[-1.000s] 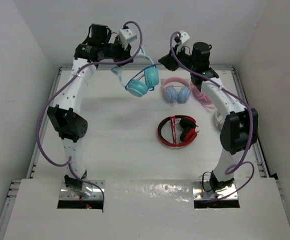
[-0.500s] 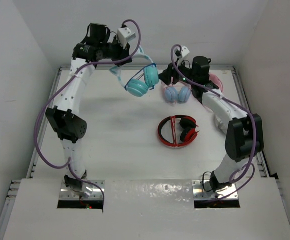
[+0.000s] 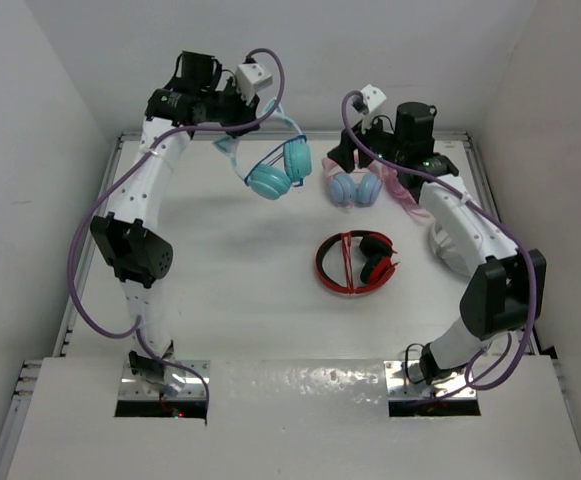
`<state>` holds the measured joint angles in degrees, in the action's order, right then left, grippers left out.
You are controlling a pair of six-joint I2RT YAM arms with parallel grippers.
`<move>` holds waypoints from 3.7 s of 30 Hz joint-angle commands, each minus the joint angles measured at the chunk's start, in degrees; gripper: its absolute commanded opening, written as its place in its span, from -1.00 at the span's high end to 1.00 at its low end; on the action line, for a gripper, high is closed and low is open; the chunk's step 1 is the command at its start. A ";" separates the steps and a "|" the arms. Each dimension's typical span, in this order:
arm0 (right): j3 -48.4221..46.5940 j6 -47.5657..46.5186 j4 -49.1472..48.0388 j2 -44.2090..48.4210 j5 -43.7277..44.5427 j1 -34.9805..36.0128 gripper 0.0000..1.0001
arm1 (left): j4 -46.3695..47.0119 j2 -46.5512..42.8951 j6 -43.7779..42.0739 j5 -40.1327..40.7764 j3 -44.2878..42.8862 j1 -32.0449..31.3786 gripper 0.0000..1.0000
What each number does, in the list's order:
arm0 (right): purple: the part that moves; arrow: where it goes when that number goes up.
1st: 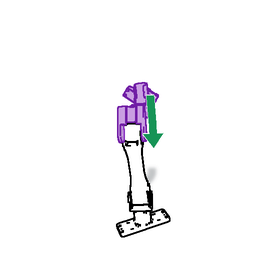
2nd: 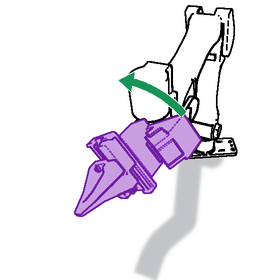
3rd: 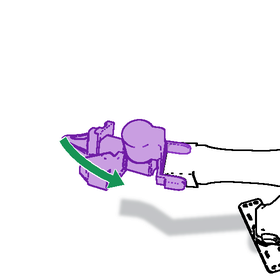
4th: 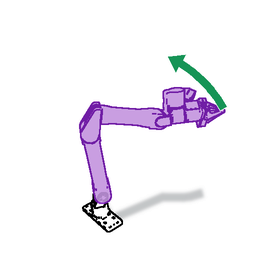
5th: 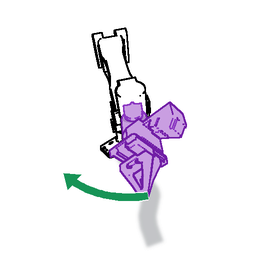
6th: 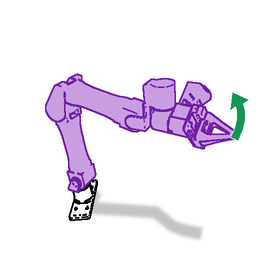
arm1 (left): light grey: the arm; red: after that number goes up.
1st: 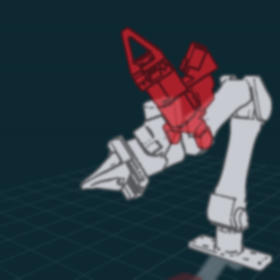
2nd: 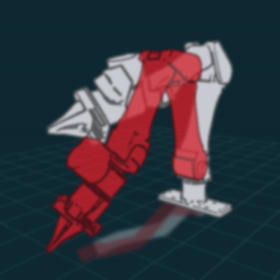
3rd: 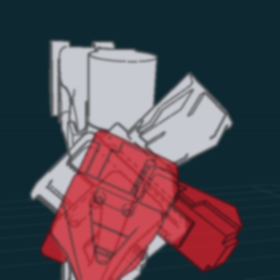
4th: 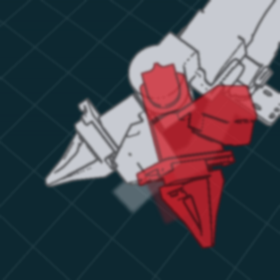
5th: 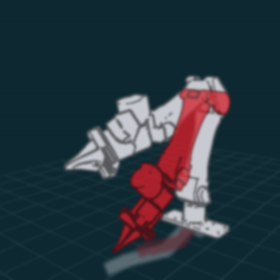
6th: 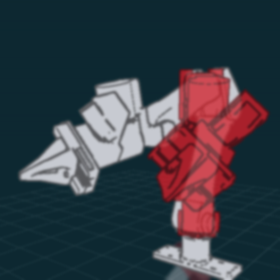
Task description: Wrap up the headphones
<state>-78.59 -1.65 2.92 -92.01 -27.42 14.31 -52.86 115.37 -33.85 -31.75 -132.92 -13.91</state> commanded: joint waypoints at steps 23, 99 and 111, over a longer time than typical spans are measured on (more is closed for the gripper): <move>-1.04 9.12 -6.43 2.80 -8.44 1.87 -0.26 | 14.01 -5.60 15.82 8.72 5.83 -1.82 1.00; 21.99 -0.11 8.60 26.27 9.31 4.50 -0.24 | 39.50 -16.85 26.63 18.74 58.04 -3.40 1.00; 19.53 -1.95 11.14 23.98 10.19 4.59 -0.25 | 42.13 -7.63 32.79 23.57 51.81 -3.40 1.00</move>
<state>-56.12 -2.24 14.04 -67.88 -18.02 18.52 -15.27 106.80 -4.99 -8.88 -77.41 -16.91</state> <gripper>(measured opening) 0.624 0.124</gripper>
